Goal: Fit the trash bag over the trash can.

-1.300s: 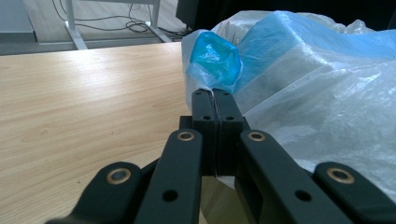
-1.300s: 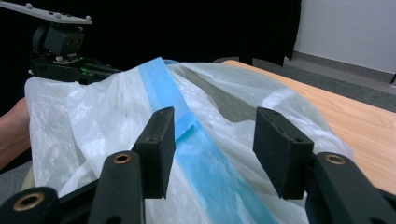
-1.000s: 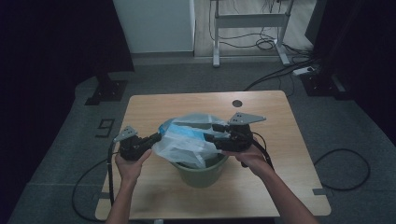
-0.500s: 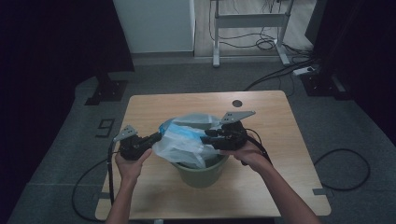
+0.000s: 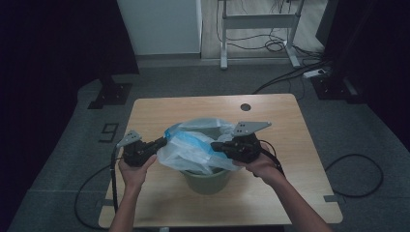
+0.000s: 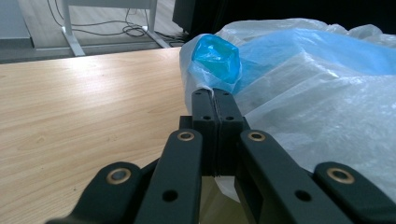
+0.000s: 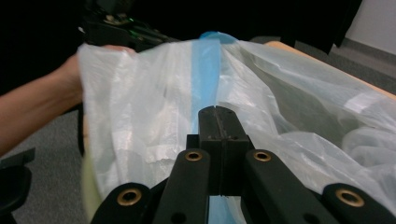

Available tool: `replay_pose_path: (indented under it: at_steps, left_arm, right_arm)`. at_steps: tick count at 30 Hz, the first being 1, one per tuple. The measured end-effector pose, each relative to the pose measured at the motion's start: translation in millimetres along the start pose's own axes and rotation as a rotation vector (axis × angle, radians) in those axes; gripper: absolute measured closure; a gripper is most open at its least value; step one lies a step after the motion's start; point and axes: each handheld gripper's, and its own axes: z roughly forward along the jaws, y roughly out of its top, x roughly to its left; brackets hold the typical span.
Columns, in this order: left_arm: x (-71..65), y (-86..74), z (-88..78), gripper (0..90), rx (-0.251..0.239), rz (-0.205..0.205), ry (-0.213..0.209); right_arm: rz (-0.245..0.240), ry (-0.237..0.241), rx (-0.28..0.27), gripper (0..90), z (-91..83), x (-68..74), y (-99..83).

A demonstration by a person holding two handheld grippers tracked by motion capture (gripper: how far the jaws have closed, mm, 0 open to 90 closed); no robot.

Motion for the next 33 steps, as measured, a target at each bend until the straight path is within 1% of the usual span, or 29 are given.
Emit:
replay_pose_path:
  at_steps: [2,6,9,12,14,20,23,26,28,33]
  left_arm:
    - [0.1,-1.1,-0.6,88.9,-0.001,-0.001,0.001]
    - [-0.4,-3.1,-3.1,88.9,-0.008,0.004,-0.002]
    - [-1.8,-3.9,-5.9,88.9,-0.014,0.007,-0.002]
    - [-2.9,-5.2,-9.6,88.9,-0.026,0.012,-0.004]
    - [-4.1,-6.5,-11.4,88.9,-0.033,0.014,-0.007]
    - [-7.7,-12.1,-17.1,88.9,-0.043,0.021,-0.016]
    - [-9.3,-15.6,-21.5,88.8,-0.046,0.024,-0.023]
    - [-10.2,-19.7,-24.3,88.8,-0.046,0.025,-0.028]
    - [-10.6,-22.8,-25.5,88.8,-0.041,0.024,-0.032]
    - [-10.9,-30.1,-26.6,88.8,-0.02,0.012,-0.042]
  right_arm:
    - [-0.001,0.015,-0.017,89.3,-3.4,6.3,-1.2]
    - [-0.018,0.029,-0.029,89.4,-7.2,21.8,-5.2]
    - [-0.041,0.026,-0.032,89.4,-10.0,32.9,-10.2]
    - [-0.055,0.044,-0.045,89.4,-12.3,45.0,-17.1]
    - [-0.07,0.056,-0.047,89.4,-12.3,54.0,-22.1]
    - [-0.076,0.093,-0.06,89.4,-8.5,73.2,-36.6]
    - [-0.078,0.114,-0.072,89.4,-9.3,80.0,-40.4]
    - [-0.095,0.117,-0.061,89.4,-9.2,84.6,-44.3]
    - [-0.093,0.126,-0.052,89.4,-7.5,84.9,-48.4]
    - [-0.1,0.11,-0.016,89.4,-0.8,84.9,-61.2]
